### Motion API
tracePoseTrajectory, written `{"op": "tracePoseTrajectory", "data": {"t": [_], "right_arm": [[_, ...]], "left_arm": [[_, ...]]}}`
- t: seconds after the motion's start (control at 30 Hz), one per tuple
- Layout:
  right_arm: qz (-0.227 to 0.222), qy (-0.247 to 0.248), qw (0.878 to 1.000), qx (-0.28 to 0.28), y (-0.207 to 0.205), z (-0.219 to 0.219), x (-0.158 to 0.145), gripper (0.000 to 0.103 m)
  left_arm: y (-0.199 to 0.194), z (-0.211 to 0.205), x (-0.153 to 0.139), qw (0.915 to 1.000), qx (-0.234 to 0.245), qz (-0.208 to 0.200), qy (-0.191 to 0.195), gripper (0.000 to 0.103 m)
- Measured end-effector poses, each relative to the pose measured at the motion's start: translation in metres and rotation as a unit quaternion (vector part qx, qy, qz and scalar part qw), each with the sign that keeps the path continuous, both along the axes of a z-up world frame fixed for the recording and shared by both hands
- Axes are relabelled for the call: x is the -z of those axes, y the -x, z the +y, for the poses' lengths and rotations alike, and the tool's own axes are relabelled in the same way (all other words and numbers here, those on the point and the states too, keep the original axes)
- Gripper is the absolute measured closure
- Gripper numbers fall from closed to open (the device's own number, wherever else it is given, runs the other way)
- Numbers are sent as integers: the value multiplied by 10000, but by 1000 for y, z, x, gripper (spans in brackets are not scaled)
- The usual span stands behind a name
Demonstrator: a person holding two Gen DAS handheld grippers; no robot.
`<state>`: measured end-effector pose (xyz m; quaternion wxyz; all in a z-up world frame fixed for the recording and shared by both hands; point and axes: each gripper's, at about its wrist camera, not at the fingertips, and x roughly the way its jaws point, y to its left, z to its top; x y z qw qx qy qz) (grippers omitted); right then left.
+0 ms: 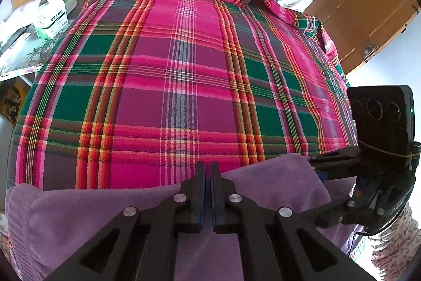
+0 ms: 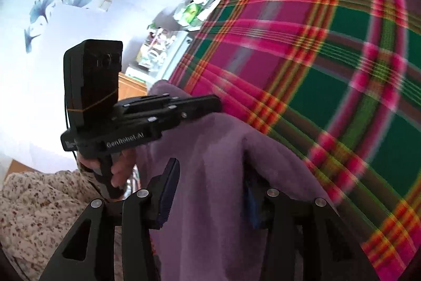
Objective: Fold clothes
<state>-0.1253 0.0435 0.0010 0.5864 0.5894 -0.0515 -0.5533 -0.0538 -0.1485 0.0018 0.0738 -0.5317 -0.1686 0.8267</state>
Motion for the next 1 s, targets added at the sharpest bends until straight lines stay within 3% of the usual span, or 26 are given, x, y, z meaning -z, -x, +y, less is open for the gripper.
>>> {"op": "tracePoseTrajectory", "data": {"t": [0.1,0.27,0.43,0.57,0.73,0.87,1.0], "right_arm": [[-137,326,9992,209,7,3,-3,55],[-826,1032,9884,751,27,31,-5,55],[-1289,1264,9781,1033,36,38,1,55],[-1383,1141,9768,1169,42,39,1,55],[-1108,489,9839,1316,47,36,3,55],[-637,82,9899,1260,39,28,-3,55],[-166,-31,9921,1244,33,37,-19,55]], "left_arm": [[1,-1,0,10000,5,0,-28,101],[2,-2,1,10000,6,4,-22,101],[2,-1,1,10000,1,3,8,101],[2,-1,1,10000,-4,7,4,101],[3,-1,2,10000,5,11,28,101],[4,4,-2,9999,110,80,-89,98],[7,15,-10,9985,380,279,-285,85]]}}
